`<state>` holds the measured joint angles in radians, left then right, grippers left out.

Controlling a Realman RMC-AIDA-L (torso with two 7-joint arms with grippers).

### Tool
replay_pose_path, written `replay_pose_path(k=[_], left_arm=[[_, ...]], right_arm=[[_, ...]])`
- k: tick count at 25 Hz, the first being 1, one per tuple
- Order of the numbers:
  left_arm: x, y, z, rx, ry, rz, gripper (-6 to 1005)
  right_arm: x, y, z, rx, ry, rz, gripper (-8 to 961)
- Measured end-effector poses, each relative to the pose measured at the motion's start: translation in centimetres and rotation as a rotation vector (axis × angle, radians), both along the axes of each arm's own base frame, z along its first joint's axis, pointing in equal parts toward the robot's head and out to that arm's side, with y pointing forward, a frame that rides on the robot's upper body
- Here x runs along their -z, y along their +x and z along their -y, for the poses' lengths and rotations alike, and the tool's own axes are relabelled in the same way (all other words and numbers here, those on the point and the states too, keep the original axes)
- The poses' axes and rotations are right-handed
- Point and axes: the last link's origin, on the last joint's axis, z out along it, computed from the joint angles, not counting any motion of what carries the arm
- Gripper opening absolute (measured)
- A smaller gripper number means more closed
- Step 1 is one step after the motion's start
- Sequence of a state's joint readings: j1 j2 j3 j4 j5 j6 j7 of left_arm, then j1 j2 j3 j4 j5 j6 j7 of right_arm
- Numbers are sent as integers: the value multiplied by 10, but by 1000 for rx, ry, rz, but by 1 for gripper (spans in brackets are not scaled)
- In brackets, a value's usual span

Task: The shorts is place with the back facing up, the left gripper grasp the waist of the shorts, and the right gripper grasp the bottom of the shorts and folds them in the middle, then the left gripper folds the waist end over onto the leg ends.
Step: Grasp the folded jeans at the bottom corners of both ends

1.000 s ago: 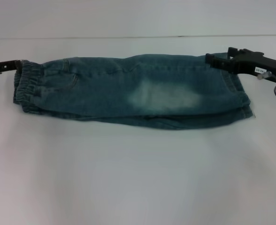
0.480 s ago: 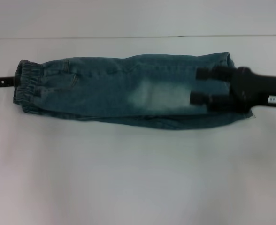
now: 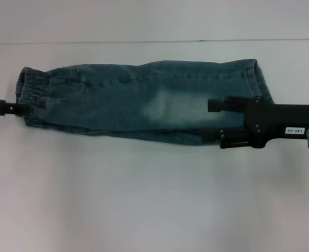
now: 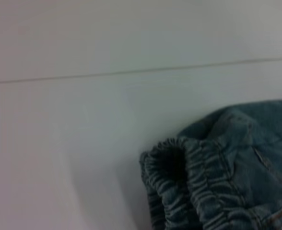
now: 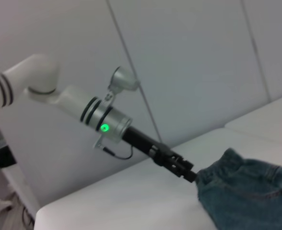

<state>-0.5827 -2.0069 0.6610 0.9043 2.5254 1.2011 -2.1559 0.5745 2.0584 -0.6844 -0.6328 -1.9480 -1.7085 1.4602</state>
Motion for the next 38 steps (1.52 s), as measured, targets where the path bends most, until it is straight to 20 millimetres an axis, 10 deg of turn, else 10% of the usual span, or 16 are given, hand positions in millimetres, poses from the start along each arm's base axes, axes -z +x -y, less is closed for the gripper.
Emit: replay_pose_path(k=[38], left_arm=[[40, 8, -25, 71, -32, -147, 831]], right_arm=[[31, -6, -11, 20, -8, 86, 947]])
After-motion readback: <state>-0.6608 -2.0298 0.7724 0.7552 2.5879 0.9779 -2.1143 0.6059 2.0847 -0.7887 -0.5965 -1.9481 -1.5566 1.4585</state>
